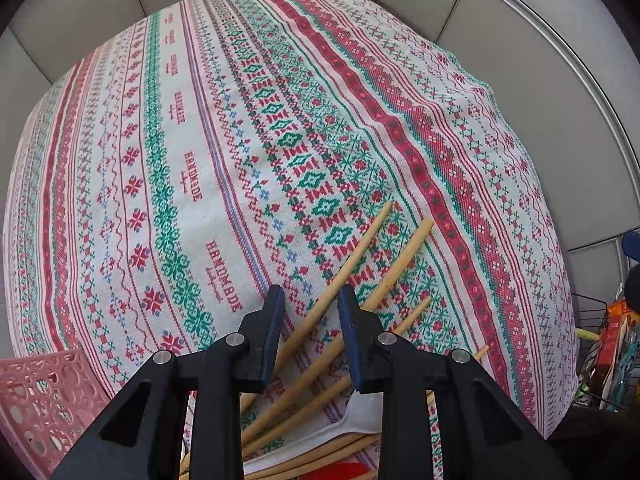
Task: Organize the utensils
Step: 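Lower the left tool onto the wooden chopsticks and close on one, then lift the chopstick upright with the left tool while the right tool approaches the chopsticks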
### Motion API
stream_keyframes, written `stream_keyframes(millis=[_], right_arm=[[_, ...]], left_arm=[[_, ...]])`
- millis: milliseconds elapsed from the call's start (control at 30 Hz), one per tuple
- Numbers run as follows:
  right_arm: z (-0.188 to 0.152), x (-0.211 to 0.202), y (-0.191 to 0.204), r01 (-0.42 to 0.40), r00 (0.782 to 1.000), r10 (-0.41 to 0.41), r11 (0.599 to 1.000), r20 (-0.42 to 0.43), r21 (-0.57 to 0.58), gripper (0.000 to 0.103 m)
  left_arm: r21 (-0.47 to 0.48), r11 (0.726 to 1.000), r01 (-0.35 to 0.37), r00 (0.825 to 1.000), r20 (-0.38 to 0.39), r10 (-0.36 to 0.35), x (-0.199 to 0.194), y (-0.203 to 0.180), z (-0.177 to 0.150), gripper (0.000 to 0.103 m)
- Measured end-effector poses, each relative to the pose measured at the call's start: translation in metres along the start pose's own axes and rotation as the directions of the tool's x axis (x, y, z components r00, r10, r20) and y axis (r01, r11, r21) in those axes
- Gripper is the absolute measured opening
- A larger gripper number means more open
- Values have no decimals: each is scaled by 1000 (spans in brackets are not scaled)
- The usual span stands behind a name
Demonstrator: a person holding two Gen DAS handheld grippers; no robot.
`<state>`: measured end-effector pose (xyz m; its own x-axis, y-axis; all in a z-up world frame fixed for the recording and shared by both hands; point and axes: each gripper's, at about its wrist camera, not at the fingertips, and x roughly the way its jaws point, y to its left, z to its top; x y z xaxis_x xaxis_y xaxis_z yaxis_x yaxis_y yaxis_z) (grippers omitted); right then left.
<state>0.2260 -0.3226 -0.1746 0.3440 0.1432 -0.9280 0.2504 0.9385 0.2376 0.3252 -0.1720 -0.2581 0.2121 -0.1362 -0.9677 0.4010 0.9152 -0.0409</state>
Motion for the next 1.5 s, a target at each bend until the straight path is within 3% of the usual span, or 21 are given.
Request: stream_keyframes(millis=[233,300,400,433,667,767,833,933,1000,1067,1133,1167,1300,1333,1367,1500], right_arm=[[-2,2,0,-9,1000,9,1000,-12,22,99],[-2,3,-1,-13,1000,13,999,-15,29,99],[-2,7,-3,-34,999,35,998,-31,48,99],[-2,9,-3,-43,998,45,998,-38,55,99],[3,27,2,-87,993,94,992,-68,91,97],[3,33,5,-123,987,136,982,-87,140,95],[2,33,8,-142,983,158,978,-91,154,95],[2,31,10,-122,987,136,982,-88,143,95],[2,31,6,-105,989,120,983,-90,149,95],[3,34,-1,-89,989,106,983,-99,160,95],[5,36,-7,-76,990,95,983,-108,167,95],[5,37,-10,-71,990,91,983,-111,168,95],[7,40,-13,-65,989,84,985,-120,160,95],[8,40,-13,-66,989,86,985,-122,159,95],[7,41,-13,-67,988,88,985,-123,160,96],[7,43,-7,-85,986,106,983,-130,161,95]], left_arm=[[-42,999,-6,996,94,10,6,-6,25,28],[-46,998,-35,993,114,41,8,-5,30,14],[-65,998,-20,992,125,28,3,9,22,10],[-70,997,-20,990,136,29,-1,11,22,0],[-147,989,22,978,207,9,-51,42,-5,0],[-109,993,39,973,233,-12,-67,43,-14,0],[-68,995,77,978,201,-62,-61,40,-13,0],[-22,997,74,988,136,-70,-41,32,-6,2],[-9,998,68,993,102,-67,-25,29,-1,10],[-6,998,57,995,76,-57,-10,26,4,28],[2,999,46,997,54,-46,3,22,9,30],[18,999,28,996,81,-29,2,19,12,32],[80,996,-41,996,80,34,4,6,16,30],[85,995,-47,996,81,40,4,4,16,23],[88,995,-51,996,79,44,3,3,15,10],[61,993,-96,991,96,90,0,5,13,9]])
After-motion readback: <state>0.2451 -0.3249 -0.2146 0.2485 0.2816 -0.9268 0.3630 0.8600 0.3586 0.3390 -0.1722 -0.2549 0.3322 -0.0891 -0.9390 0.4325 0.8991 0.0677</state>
